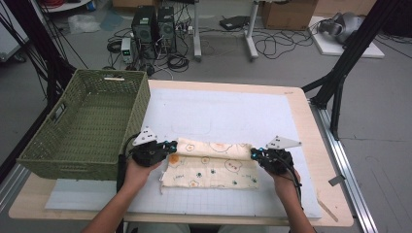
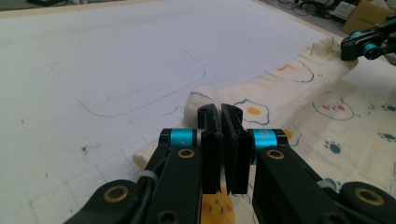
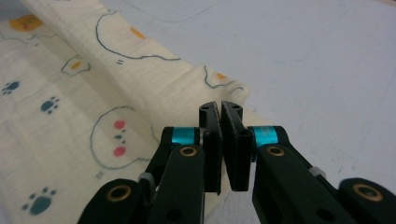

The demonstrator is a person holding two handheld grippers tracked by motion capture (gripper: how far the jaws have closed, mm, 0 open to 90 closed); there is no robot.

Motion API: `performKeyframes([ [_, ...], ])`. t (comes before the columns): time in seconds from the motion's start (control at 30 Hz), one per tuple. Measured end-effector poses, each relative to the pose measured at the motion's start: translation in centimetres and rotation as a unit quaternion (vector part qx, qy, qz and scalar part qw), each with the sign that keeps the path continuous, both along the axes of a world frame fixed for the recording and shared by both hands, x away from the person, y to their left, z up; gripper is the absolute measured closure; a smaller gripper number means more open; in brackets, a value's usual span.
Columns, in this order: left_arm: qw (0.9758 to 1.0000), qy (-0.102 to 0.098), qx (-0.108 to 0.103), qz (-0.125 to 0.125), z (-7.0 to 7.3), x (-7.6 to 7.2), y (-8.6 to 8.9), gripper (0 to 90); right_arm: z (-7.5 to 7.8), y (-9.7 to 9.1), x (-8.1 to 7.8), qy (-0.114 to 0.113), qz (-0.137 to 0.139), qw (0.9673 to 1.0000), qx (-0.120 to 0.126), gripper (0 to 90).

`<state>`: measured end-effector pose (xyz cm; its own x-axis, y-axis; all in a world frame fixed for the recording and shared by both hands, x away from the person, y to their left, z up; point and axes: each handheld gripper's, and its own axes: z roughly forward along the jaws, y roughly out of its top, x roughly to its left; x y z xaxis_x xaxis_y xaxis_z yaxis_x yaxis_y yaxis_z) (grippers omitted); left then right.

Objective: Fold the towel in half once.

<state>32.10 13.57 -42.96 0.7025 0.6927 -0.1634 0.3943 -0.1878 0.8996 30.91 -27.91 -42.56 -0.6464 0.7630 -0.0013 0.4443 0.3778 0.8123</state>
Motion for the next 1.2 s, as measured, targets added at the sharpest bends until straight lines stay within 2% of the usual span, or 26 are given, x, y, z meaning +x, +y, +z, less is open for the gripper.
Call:
performKeyframes([
  [0.1,0.9999,0.004,-0.001,-0.015,-0.6,-0.6,0.2,84.8,-0.4,0.0,-0.8,0.004,0.009,0.9999,-0.012,87.1],
  [0.17,0.9998,0.008,-0.002,-0.019,-0.9,-0.9,0.3,80.5,-0.8,-0.2,-1.2,0.009,0.008,0.9999,-0.002,86.8],
  [0.23,0.9998,0.016,-0.001,-0.014,-0.8,-0.8,0.3,63.1,-0.8,-0.3,-1.4,0.012,0.006,0.9999,-0.003,85.8],
  [0.33,0.9998,0.015,-0.011,-0.007,-0.5,-0.7,0.4,49.3,-0.4,-0.4,-1.5,0.006,0.006,0.9999,0.014,78.9],
  [0.5,1.0,-0.002,-0.005,0.002,-0.2,-0.5,0.4,46.2,0.5,-0.6,-1.6,-0.005,0.01,0.9993,0.037,67.7],
  [0.57,1.0,-0.006,-0.005,0.006,-0.4,-0.2,0.2,46.3,0.6,-0.7,-1.5,-0.006,0.0,0.9988,0.049,62.1],
  [0.6,1.0,-0.002,0.0,0.001,-0.5,-0.1,0.1,47.2,0.7,-0.7,-1.4,-0.006,-0.002,0.9986,0.053,59.3],
  [0.63,0.9998,0.014,0.002,-0.015,-0.7,-0.1,-0.1,51.1,0.7,-0.7,-1.4,-0.008,-0.007,0.9985,0.053,57.3],
  [0.67,0.9995,0.021,0.003,-0.022,-0.8,-0.2,-0.2,53.7,0.7,-0.7,-1.3,-0.01,-0.008,0.9984,0.055,56.2],
  [0.73,0.9992,0.025,0.001,-0.03,-0.9,-0.5,-0.2,53.5,0.9,-0.9,-1.4,-0.012,-0.008,0.998,0.062,54.1],
  [0.77,0.9992,0.026,-0.005,-0.029,-0.8,-0.6,-0.1,53.4,1.0,-1.0,-1.5,-0.014,-0.008,0.9975,0.069,53.7],
  [0.97,0.9992,0.001,-0.036,-0.018,0.5,-1.2,1.0,50.4,1.6,-2.1,-2.0,-0.025,-0.014,0.9954,0.092,53.7],
  [1.03,0.9994,0.0,-0.033,-0.013,0.5,-1.2,1.0,50.2,1.6,-2.4,-2.0,-0.025,-0.016,0.9954,0.091,54.2],
  [1.1,0.9993,0.009,-0.033,-0.015,0.4,-1.2,0.9,50.2,1.4,-2.3,-2.1,-0.017,-0.017,0.9962,0.084,55.5],
  [1.2,0.9997,0.016,-0.017,-0.008,0.2,-1.3,0.9,51.0,1.1,-2.0,-2.2,-0.005,-0.012,0.9978,0.065,59.5],
])
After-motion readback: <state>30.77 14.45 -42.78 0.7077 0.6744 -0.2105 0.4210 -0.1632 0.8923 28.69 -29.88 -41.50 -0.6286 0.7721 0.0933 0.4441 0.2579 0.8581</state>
